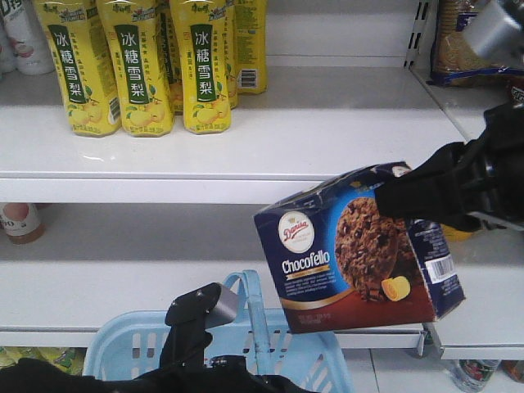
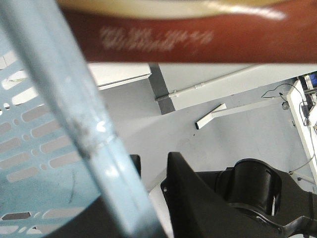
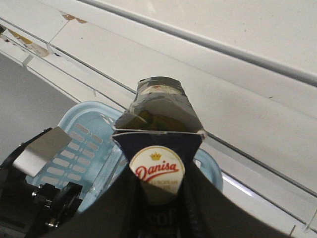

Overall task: Left arm holds basket, right arm returns cookies
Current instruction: 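Raise the held cookie box up to the upper shelf beside the bottles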

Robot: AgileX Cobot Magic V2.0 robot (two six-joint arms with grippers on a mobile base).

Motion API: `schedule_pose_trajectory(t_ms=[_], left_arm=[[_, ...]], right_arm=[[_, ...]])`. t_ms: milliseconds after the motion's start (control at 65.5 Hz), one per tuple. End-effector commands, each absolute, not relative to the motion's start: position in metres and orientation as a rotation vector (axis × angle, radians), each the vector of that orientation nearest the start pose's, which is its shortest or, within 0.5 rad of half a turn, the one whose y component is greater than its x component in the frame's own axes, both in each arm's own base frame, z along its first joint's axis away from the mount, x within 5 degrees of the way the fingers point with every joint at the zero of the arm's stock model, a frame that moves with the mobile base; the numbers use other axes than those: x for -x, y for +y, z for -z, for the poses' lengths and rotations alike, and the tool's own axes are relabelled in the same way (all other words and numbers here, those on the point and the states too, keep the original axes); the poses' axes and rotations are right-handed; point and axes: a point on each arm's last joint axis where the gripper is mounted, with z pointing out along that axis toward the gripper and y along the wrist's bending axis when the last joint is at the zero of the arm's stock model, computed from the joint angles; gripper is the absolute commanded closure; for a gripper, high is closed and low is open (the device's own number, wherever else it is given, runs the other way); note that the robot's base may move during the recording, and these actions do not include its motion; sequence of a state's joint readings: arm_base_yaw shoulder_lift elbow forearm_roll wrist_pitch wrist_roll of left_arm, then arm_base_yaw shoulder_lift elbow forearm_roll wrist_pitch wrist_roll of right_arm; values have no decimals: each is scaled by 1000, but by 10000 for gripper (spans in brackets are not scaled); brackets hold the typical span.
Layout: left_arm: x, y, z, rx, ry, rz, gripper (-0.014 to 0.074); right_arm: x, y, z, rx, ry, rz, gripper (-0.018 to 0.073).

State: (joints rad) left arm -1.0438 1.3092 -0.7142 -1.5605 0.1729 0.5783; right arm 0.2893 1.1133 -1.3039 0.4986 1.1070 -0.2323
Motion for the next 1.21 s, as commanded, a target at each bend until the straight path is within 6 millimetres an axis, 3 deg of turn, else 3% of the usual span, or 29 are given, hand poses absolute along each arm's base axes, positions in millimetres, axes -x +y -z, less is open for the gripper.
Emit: schedule_pose_trajectory(t_ms=[0, 428, 1192], left_arm=[[-123, -243, -279, -203, 2324, 1359, 603], [-123, -243, -279, -203, 2324, 1359, 603], [-123, -243, -279, -203, 2324, 1359, 603]], right_arm=[[-173, 89, -456, 484, 2143, -649, 456], [-151, 72, -487, 341, 1922, -566, 456], [-171, 56, -511, 107, 1632, -430, 456]])
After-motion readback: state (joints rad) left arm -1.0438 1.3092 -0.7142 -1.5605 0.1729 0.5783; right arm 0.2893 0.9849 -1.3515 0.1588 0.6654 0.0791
